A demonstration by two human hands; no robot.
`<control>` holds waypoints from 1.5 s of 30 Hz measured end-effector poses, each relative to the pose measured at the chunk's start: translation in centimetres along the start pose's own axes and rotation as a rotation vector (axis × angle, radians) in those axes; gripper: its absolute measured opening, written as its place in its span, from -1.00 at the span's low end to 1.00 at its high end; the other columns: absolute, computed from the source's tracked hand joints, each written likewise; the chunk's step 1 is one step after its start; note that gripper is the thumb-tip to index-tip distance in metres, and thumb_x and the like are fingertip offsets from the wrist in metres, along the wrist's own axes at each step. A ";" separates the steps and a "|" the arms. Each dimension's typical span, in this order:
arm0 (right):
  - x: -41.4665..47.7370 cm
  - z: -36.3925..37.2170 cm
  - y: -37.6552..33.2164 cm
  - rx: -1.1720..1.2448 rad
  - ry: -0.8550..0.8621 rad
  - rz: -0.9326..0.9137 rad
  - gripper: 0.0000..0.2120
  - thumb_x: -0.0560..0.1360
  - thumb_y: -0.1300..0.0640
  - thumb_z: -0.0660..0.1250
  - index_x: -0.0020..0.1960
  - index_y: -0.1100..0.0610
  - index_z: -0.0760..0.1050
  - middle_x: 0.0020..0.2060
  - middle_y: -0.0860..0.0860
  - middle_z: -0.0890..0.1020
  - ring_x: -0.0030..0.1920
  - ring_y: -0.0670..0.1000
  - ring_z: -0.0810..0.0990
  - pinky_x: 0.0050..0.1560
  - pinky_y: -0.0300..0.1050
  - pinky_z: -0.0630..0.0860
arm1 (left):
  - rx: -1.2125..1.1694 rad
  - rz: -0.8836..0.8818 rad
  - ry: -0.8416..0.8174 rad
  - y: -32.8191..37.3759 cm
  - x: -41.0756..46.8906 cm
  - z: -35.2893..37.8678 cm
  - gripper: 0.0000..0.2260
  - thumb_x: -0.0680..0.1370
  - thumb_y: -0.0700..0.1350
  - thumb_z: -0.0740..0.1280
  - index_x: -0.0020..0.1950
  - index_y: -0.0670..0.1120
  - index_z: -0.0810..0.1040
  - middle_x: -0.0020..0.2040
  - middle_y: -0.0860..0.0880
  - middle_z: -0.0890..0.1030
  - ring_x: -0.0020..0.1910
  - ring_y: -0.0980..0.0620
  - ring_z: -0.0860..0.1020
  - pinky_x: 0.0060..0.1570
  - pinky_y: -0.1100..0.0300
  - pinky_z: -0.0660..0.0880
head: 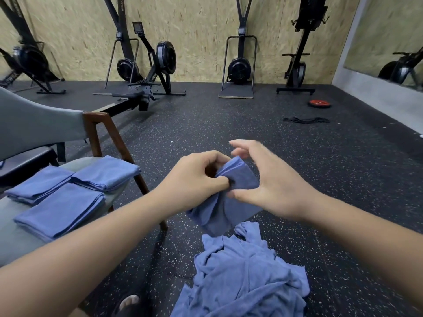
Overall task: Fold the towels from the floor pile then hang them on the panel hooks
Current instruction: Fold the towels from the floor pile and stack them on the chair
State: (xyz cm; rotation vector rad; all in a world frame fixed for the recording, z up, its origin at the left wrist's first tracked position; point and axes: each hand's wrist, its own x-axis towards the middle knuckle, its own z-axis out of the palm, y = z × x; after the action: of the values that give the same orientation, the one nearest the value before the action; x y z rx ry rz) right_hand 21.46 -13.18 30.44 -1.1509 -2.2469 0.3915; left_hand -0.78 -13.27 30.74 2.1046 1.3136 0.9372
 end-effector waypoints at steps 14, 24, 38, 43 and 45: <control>3.0 -0.8 1.8 0.371 -0.166 0.092 -0.80 0.54 0.22 0.57 0.06 0.10 0.58 0.00 0.02 0.78 0.07 0.07 0.75 0.26 0.28 0.59 | -0.015 -0.220 -0.279 -4.2 -0.6 -4.7 -0.84 0.48 0.03 0.45 -0.04 -0.04 0.65 -0.20 -0.03 0.66 -0.18 0.04 0.51 -0.06 0.02 0.41; 8.1 1.4 -2.9 0.077 -0.384 0.003 -0.66 0.42 -0.21 0.61 0.10 -0.18 0.59 -0.17 -0.18 0.69 -0.19 -0.15 0.62 -0.10 -0.09 0.54 | -0.156 -0.121 -0.060 -4.4 -1.1 -7.1 -0.88 0.54 -0.07 0.57 -0.04 -0.05 0.68 -0.21 -0.06 0.66 -0.19 0.11 0.53 -0.11 0.07 0.44; 17.7 9.6 -5.9 0.361 -0.169 -0.032 -0.59 0.63 -0.13 0.42 -0.10 0.21 0.48 -0.28 -0.01 0.54 -0.25 -0.04 0.46 -0.15 0.02 0.38 | -0.830 -0.488 0.260 -13.5 -6.9 -13.5 -0.57 0.50 -0.10 0.52 0.35 -0.14 0.65 0.19 -0.09 0.71 0.11 -0.07 0.67 0.11 0.06 0.59; 19.6 16.1 -7.6 0.488 -0.105 0.117 -0.70 0.61 -0.14 0.42 -0.05 0.11 0.59 -0.16 0.02 0.71 -0.14 0.02 0.66 -0.03 0.11 0.59 | -0.875 -0.591 0.509 -17.6 -6.8 -15.3 -0.76 0.67 0.04 0.40 0.31 0.00 0.58 0.13 -0.02 0.70 0.01 -0.03 0.65 0.01 0.03 0.52; 20.8 18.9 -8.7 0.558 -0.105 0.205 -0.71 0.59 -0.16 0.42 -0.04 0.07 0.60 -0.11 0.03 0.73 -0.04 0.14 0.72 0.01 0.21 0.65 | -0.681 -0.629 0.628 -19.7 -6.1 -16.7 -0.77 0.69 0.10 0.38 0.21 -0.02 0.58 0.07 0.00 0.72 0.02 -0.03 0.64 -0.03 0.06 0.52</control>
State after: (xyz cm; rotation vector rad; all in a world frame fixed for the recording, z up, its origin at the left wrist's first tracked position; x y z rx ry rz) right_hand -5.31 -1.39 27.32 -1.0681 -1.9168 1.1021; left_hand -26.63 -9.82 25.92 0.8261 1.5044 1.5154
